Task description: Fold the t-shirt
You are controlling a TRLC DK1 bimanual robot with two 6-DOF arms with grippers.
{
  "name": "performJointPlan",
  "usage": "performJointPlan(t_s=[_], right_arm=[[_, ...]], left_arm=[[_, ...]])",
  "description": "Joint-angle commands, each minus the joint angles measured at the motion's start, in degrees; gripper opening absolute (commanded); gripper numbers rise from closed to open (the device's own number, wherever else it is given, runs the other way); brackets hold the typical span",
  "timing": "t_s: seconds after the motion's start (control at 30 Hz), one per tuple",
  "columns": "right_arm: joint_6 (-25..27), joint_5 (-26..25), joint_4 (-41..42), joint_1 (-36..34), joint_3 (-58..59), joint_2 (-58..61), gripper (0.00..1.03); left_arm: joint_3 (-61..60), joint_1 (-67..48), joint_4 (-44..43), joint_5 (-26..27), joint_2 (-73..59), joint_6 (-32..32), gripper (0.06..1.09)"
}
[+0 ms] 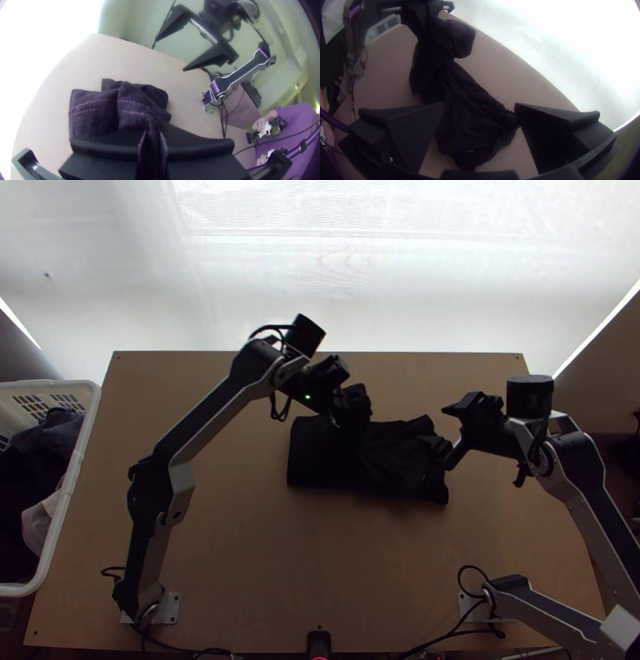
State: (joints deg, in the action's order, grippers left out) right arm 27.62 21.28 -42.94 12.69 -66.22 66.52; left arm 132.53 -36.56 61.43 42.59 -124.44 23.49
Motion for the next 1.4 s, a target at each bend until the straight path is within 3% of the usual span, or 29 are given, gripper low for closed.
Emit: performJointPlan(t_s=[0.0,0.43,0.7,0.73,0.77,0.83,1.2,1.37], right_arm=[[-0.7,-1.4,0.2,-1.5,6.1,-4.5,0.98],[0.1,-3.8,0.6,-7.1,11.5,-13.1,0.98],[1.0,-3.8,-2.0,-8.9,13.0,-18.8,0.98],[1.2,-3.8,-2.8,-9.0,12.6,-19.4,0.98],[1.3,-3.8,-3.3,-9.0,12.5,-20.0,0.98],[1.7,-3.8,-4.2,-9.1,12.6,-21.3,0.98],[2.4,-3.8,-3.7,-8.6,14.9,-22.0,0.98],[2.3,-3.7,-2.9,-7.9,15.4,-20.9,0.98]], left_arm=[[0.9,-3.9,-11.3,0.5,-3.9,-4.5,0.09],[0.8,-10.6,-27.2,1.2,-9.6,-11.2,0.09],[0.8,-12.7,-32.0,0.7,-15.3,-12.4,0.09],[0.8,-12.7,-32.7,0.2,-16.2,-13.1,0.12],[0.8,-12.7,-33.2,0.1,-17.0,-13.6,0.3],[0.8,-12.6,-33.9,0.2,-18.1,-13.7,1.07],[0.8,-10.7,-41.7,4.1,-17.7,-22.1,1.04],[-1.9,-7.3,-40.2,5.0,-12.2,-23.4,1.04]])
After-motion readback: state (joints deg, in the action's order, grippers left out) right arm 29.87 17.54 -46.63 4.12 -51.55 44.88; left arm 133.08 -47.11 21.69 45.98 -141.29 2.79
